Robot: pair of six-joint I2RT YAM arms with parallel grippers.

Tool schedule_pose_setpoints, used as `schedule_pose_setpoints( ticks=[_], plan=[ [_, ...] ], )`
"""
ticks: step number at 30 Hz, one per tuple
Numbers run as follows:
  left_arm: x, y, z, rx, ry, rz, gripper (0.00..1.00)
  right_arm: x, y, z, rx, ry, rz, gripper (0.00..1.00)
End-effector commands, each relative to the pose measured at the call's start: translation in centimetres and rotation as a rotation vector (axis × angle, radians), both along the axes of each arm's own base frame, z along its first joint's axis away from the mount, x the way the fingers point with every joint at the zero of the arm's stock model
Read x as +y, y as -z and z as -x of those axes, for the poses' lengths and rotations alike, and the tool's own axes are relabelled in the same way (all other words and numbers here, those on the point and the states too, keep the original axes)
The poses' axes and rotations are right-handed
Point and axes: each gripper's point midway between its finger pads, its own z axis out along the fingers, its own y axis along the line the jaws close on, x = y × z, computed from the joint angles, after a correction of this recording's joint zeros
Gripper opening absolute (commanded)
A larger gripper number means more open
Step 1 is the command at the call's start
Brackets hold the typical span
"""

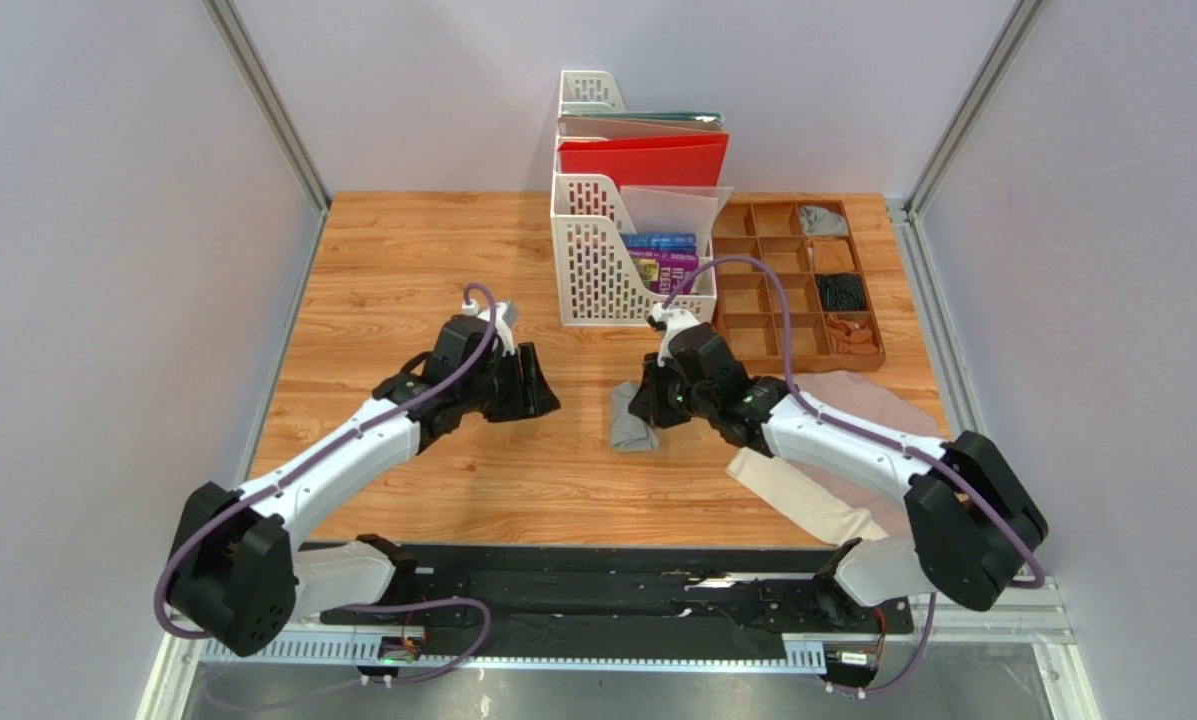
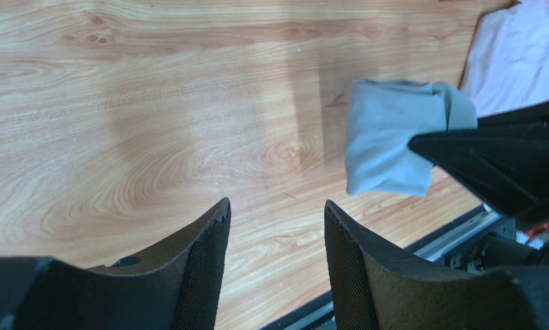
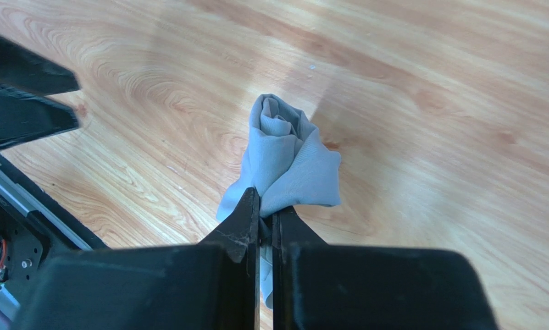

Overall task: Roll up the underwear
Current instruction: Place the underwear in the storage box.

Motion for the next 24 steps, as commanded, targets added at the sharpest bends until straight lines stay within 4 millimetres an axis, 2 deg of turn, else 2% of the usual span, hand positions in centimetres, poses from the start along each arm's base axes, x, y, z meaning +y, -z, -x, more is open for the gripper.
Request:
schedule_pose_setpoints(
  ticks=[1, 4, 5, 6, 7, 8, 10, 11, 13, 14, 16, 17, 18, 19, 22, 24],
  plan=[
    [0.3, -3.7, 0.1, -0.063, 0.029, 0.006, 0.58, -2.7, -2.3, -0.9, -0.056, 0.015, 0.032, 0.00],
    [0.4, -6.0, 0.6, -0.094, 0.045, 0.023, 0.58, -5.3, -4.1, -2.5, -0.089, 0.054, 0.034, 0.00],
    [0.5, -7.2, 0.8, -0.115, 0.056, 0.029, 0.58, -7.0, -4.5, -3.6, -0.095, 0.096, 0.038, 0.00],
    [0.4, -7.9, 1.1, -0.123, 0.068, 0.037, 0.58, -7.9, -4.7, -3.6, -0.081, 0.100, 0.042, 0.00],
    [0.5, -8.9, 1.3, -0.144, 0.080, 0.042, 0.58, -8.7, -5.8, -4.4, -0.110, 0.099, 0.043, 0.00],
    [0.6, -9.8, 1.6, -0.149, 0.090, 0.045, 0.58, -10.7, -6.0, -5.4, -0.108, 0.142, 0.048, 0.00],
    [0.4, -11.3, 2.4, -0.163, 0.130, 0.062, 0.58, -12.2, -6.7, -6.2, -0.124, 0.142, 0.051, 0.00],
    [0.2, -12.5, 2.9, -0.167, 0.153, 0.079, 0.58, -14.0, -7.0, -7.2, -0.124, 0.184, 0.046, 0.00],
    [0.5, -14.2, 3.4, -0.210, 0.175, 0.081, 0.58, -15.4, -7.2, -8.1, -0.119, 0.197, 0.027, 0.00],
    [0.8, -15.1, 3.5, -0.227, 0.172, 0.069, 0.58, -17.1, -7.1, -9.2, -0.112, 0.230, 0.024, 0.00],
    [1.6, -15.9, 3.7, -0.267, 0.184, 0.032, 0.58, -18.0, -7.0, -9.9, -0.094, 0.220, 0.000, 0.00],
    [2.0, -16.2, 3.7, -0.281, 0.175, 0.010, 0.58, -19.5, -6.6, -10.8, -0.087, 0.240, 0.010, 0.00],
    [2.5, -16.4, 3.5, -0.298, 0.172, -0.010, 0.58, -19.9, -6.4, -11.2, -0.083, 0.235, 0.007, 0.00],
    [2.8, -16.3, 3.4, -0.306, 0.169, -0.020, 0.58, -21.5, -6.2, -11.8, -0.077, 0.263, 0.013, 0.00],
    [3.1, -16.0, 3.0, -0.316, 0.165, -0.025, 0.58, -22.9, -5.8, -13.2, -0.079, 0.234, 0.003, 0.00],
    [3.0, -15.7, 2.7, -0.314, 0.168, -0.022, 0.58, -23.6, -4.6, -14.0, -0.054, 0.217, 0.022, 0.00]
  ],
)
